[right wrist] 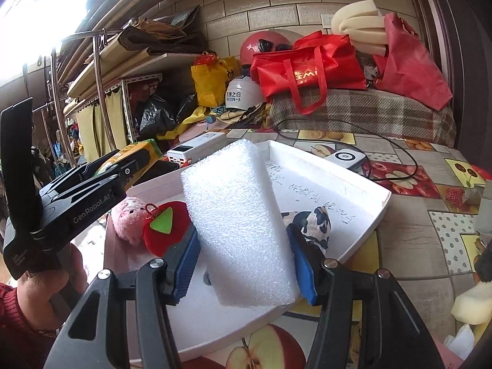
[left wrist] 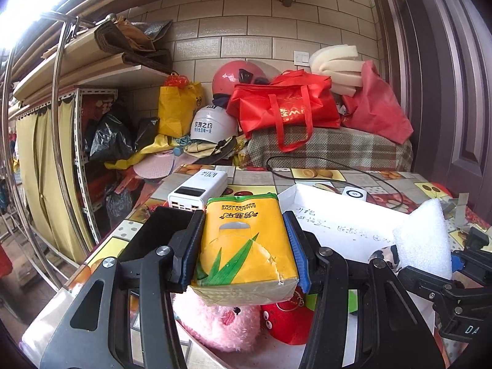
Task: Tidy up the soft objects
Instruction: 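Carry the tissue pack with the left tool while the right tool carries the foam block over the tray, then open the left tool to drop the tissue pack while the right tool releases the foam block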
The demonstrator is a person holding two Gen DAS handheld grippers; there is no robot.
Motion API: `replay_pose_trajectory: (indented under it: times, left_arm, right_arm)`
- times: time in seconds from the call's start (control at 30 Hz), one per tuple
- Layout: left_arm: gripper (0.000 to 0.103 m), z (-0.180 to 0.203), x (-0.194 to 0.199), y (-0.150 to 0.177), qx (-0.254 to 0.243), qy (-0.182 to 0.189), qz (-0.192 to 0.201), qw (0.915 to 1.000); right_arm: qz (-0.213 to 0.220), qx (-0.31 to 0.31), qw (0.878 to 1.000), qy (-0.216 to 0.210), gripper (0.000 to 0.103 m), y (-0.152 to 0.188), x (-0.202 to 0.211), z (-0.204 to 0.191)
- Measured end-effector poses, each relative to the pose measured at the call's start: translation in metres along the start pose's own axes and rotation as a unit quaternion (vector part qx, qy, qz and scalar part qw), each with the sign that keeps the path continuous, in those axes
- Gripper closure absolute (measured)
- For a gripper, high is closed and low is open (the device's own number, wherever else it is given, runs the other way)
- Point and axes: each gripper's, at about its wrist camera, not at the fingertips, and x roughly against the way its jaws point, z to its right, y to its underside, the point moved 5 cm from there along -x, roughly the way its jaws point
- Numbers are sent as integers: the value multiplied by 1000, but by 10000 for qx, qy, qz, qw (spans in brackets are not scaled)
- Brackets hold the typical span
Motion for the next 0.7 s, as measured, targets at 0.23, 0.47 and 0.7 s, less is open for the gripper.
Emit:
replay_pose_trajectory:
  times: [0.23, 0.47, 0.7]
  left_arm:
    - [53, 8, -14, -4, -153, 197, -88, 9996]
    - [53, 11, -23, -5, -175, 340, -252, 9990]
    - [30, 14, -22, -6, -306, 244, -149, 9991]
  right_arm:
    - [-151, -388, 9991, 58, 47, -9, -27, 10]
    - [-279, -409, 9987, 95, 47, -11, -36, 8]
    - [-306, -447, 9983, 196, 46, -12, -38, 11]
